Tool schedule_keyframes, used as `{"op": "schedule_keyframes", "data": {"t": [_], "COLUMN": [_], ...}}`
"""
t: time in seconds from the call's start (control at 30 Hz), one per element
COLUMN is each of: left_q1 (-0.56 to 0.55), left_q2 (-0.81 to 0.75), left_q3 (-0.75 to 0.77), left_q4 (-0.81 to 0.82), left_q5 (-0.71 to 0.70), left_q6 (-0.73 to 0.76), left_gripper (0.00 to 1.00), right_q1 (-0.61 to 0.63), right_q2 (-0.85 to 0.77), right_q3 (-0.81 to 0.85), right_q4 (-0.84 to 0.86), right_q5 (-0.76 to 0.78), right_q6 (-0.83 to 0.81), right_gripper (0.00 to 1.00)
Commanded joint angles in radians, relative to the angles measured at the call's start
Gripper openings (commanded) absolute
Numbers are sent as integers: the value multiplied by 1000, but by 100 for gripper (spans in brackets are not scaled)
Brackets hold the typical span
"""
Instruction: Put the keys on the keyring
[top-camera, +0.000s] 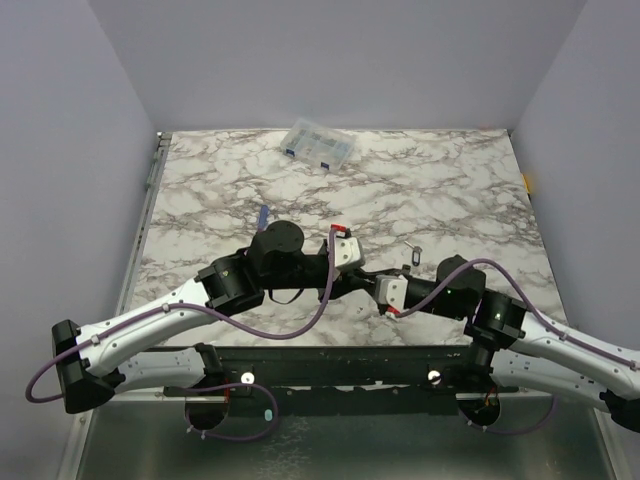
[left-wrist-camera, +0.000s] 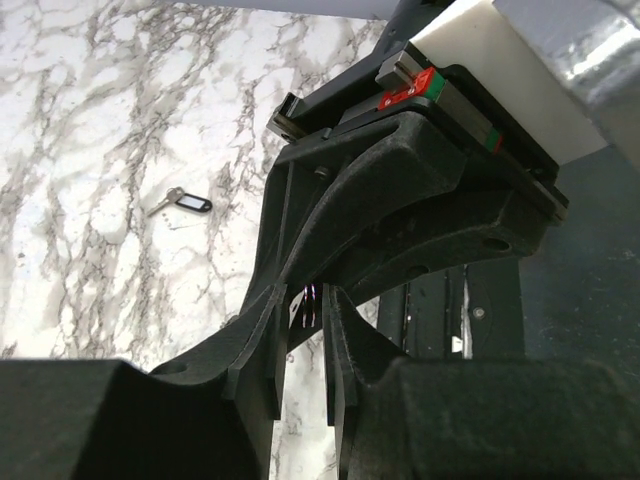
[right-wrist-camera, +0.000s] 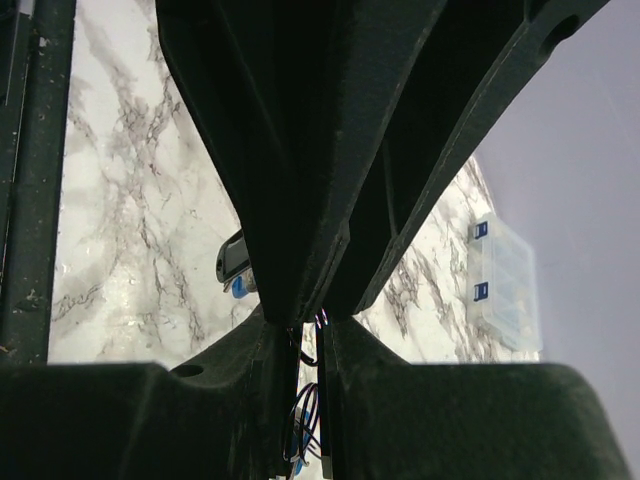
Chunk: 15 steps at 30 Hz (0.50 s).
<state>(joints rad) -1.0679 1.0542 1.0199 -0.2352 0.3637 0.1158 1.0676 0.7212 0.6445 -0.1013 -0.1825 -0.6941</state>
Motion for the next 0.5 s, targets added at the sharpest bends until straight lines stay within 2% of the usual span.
{"op": "schedule_keyframes", "data": {"t": [0.0,0.2,0.3,0.4,0.47], "left_q1": [-21,-62,-81,-98,-103], "left_q2": [-6,-23,-27,-30,-32], "left_q3": [-16,-52,-64,-74,-83], "left_q4": [12,27,36,41,42], "left_q5": [-92,-208,-253,-296,-317], "left_q6": [51,100,126,155,167], "left_gripper": [28,26,16,0,0], "right_q1": [9,9,9,9,10], "right_q2": [10,17,25,25,21], "right_q3": [61,82,91,97,95], "right_q4": [54,67,70,87,92], "right_q5": [1,-13,-30,-42,-46], "right_q6": [50,103,127,158,181], "right_gripper": [0,1,1,1,1]}}
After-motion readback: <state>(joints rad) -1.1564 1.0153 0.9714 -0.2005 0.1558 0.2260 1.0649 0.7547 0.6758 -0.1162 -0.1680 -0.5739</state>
